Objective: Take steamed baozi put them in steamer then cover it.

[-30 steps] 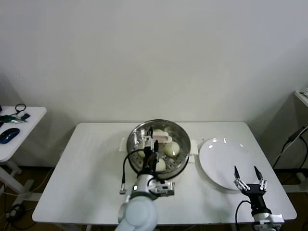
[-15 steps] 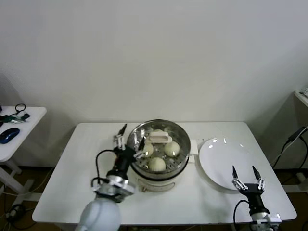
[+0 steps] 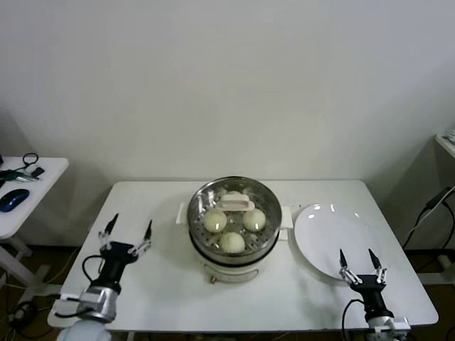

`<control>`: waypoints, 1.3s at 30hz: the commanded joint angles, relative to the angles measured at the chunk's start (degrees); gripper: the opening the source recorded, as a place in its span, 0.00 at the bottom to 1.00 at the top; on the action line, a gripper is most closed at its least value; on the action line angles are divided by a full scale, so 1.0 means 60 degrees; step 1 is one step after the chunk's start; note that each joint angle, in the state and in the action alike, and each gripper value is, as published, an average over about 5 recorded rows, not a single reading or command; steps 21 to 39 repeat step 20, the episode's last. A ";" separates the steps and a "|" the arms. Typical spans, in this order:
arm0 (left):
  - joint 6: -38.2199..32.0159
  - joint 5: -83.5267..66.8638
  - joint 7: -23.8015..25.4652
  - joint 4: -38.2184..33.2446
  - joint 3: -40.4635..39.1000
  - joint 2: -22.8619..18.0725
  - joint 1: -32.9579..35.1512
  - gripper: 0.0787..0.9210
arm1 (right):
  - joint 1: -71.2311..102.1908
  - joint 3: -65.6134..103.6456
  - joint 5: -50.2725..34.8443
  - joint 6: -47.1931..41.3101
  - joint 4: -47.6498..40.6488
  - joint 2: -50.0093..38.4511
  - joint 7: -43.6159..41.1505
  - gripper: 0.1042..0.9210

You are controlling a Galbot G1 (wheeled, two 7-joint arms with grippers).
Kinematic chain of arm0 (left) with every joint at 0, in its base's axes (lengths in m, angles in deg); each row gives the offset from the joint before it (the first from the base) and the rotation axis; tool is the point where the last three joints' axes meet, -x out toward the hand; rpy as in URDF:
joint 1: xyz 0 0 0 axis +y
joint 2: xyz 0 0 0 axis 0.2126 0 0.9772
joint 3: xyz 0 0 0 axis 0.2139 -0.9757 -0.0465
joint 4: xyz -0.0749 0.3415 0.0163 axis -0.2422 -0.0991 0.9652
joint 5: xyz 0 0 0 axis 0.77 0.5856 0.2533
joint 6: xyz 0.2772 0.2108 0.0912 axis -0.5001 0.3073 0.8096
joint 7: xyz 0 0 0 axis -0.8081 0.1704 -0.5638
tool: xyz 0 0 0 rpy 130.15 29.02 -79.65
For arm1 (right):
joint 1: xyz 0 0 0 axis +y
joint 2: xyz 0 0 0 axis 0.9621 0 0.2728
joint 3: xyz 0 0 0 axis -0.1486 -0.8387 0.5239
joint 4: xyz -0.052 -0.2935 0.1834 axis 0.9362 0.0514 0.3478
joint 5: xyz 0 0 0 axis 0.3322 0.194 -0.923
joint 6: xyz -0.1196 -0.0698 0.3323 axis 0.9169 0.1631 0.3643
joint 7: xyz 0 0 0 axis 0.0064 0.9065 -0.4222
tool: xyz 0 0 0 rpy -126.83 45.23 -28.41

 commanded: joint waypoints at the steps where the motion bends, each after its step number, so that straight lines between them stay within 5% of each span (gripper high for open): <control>1: -0.1963 -0.2083 0.0057 0.2174 0.0636 -0.0292 0.0656 0.88 | -0.0008 -0.0149 0.0029 -0.0058 -0.0036 0.0061 0.0048 0.88; 39: -0.1903 -0.2149 0.0187 0.2007 0.0538 -0.0305 0.0638 0.88 | 0.0100 -0.0193 0.0012 -0.0056 0.0091 -0.0010 0.0008 0.88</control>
